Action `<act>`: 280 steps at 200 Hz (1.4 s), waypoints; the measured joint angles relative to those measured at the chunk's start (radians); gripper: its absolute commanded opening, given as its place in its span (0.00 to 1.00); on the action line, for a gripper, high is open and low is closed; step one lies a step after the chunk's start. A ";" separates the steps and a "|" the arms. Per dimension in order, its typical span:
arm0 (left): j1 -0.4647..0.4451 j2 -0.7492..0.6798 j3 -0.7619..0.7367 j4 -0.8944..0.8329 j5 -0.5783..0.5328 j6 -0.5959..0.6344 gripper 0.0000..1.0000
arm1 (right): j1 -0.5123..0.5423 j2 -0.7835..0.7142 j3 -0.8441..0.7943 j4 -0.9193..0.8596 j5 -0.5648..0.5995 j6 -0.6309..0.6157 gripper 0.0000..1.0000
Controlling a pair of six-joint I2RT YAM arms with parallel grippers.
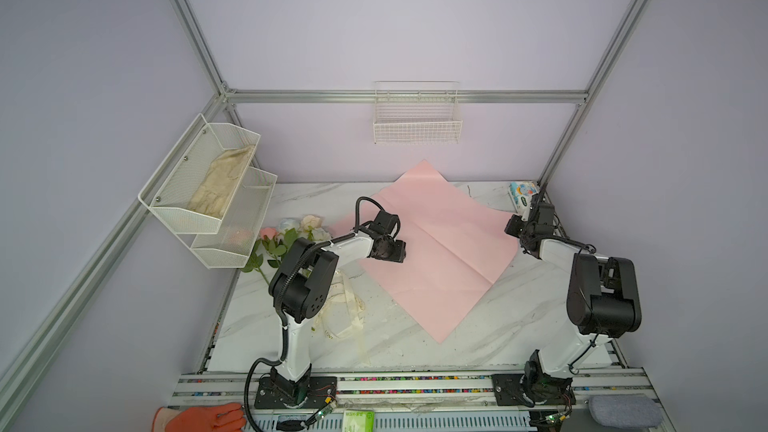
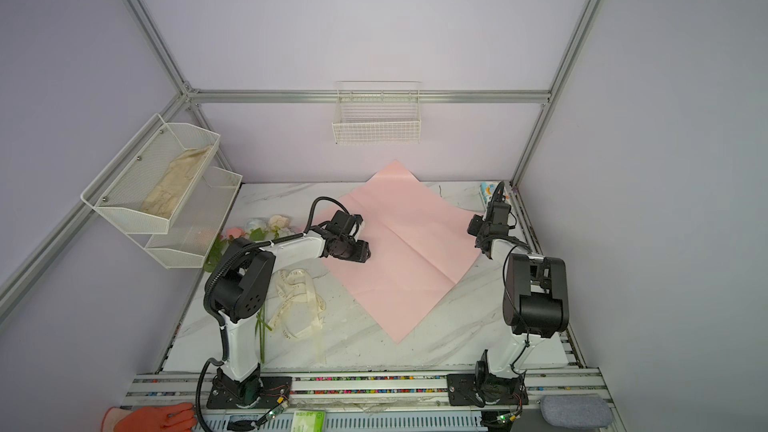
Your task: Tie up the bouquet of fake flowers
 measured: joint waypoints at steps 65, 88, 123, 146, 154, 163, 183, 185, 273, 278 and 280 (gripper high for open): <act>-0.050 -0.116 -0.225 0.140 0.012 -0.097 0.39 | -0.001 0.101 0.063 -0.031 0.018 -0.076 0.00; -0.094 -0.145 -0.281 0.187 0.002 -0.151 0.38 | -0.007 0.117 0.088 -0.034 0.027 -0.095 0.00; -0.165 -0.207 -0.369 0.224 -0.008 -0.238 0.37 | -0.013 0.151 0.140 -0.039 -0.006 -0.121 0.00; -0.198 -0.250 -0.410 0.224 -0.014 -0.286 0.37 | -0.015 0.203 0.210 -0.074 -0.031 -0.122 0.04; -0.205 -0.264 -0.422 0.220 -0.014 -0.301 0.37 | -0.015 0.209 0.221 -0.088 -0.039 -0.117 0.17; -0.208 -0.277 -0.430 0.211 -0.015 -0.312 0.38 | -0.015 0.209 0.224 -0.105 -0.043 -0.108 0.35; -0.213 -0.303 -0.435 0.170 -0.013 -0.325 0.42 | -0.015 0.201 0.248 -0.171 -0.022 -0.089 0.54; -0.213 -0.304 -0.435 0.167 -0.013 -0.326 0.42 | -0.015 0.200 0.249 -0.175 -0.021 -0.084 0.55; -0.155 -0.579 -0.429 -0.023 -0.106 -0.300 0.59 | 0.173 -0.178 0.114 -0.229 -0.146 0.127 0.52; -0.141 -0.602 -0.429 -0.037 -0.118 -0.299 0.59 | 0.233 -0.162 0.115 -0.230 -0.151 0.133 0.52; -0.135 -0.613 -0.429 -0.044 -0.122 -0.299 0.59 | 0.255 -0.155 0.115 -0.230 -0.158 0.135 0.52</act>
